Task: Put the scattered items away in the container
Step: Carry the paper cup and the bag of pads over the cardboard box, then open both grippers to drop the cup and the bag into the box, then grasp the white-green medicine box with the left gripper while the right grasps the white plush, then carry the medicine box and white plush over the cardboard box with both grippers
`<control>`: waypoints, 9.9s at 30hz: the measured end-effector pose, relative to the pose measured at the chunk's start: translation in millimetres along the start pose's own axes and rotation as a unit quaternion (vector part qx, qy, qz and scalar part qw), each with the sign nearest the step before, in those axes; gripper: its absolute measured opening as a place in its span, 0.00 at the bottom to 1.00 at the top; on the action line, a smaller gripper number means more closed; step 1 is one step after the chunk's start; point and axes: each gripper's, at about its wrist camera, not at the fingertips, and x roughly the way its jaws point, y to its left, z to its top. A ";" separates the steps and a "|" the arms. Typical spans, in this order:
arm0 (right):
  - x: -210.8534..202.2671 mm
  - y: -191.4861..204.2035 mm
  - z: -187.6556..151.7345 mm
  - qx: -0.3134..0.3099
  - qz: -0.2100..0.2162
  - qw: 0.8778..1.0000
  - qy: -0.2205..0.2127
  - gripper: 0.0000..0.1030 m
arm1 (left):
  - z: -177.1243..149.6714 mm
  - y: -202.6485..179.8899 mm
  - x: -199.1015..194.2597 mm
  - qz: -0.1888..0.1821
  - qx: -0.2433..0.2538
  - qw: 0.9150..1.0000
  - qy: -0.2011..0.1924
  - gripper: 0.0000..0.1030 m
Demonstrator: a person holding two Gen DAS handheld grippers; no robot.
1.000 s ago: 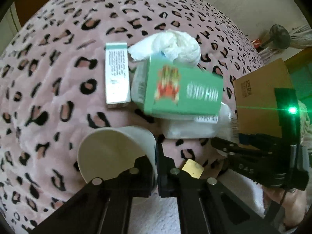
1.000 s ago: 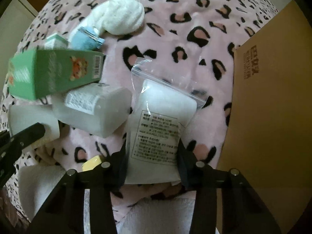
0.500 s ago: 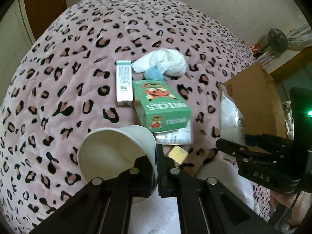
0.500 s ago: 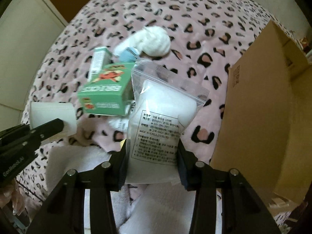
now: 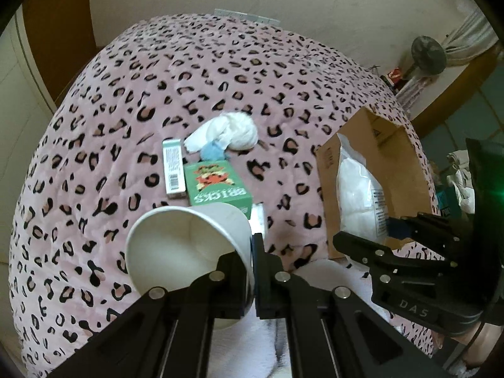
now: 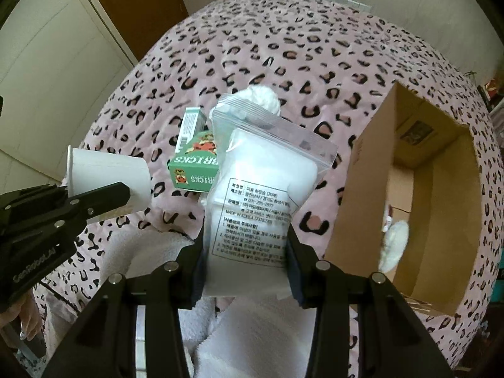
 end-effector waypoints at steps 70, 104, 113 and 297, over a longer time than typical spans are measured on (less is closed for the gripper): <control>-36.4 -204.7 -47.4 0.148 -0.020 0.989 -0.012 0.44 | 65.2 -254.2 98.8 -0.082 0.167 0.979 0.079 0.03; -75.8 -171.8 -57.3 0.130 -0.088 0.988 -0.014 0.74 | 49.9 -245.3 45.4 -0.019 0.184 0.981 0.056 0.53; -83.5 -152.2 -58.3 0.118 -0.093 0.989 -0.014 0.74 | 37.0 -227.2 33.5 -0.019 0.177 0.982 0.057 0.53; -87.6 -205.4 -70.4 0.350 -0.018 0.924 -0.154 0.47 | 42.9 -227.2 74.2 -0.035 0.077 0.996 0.033 0.31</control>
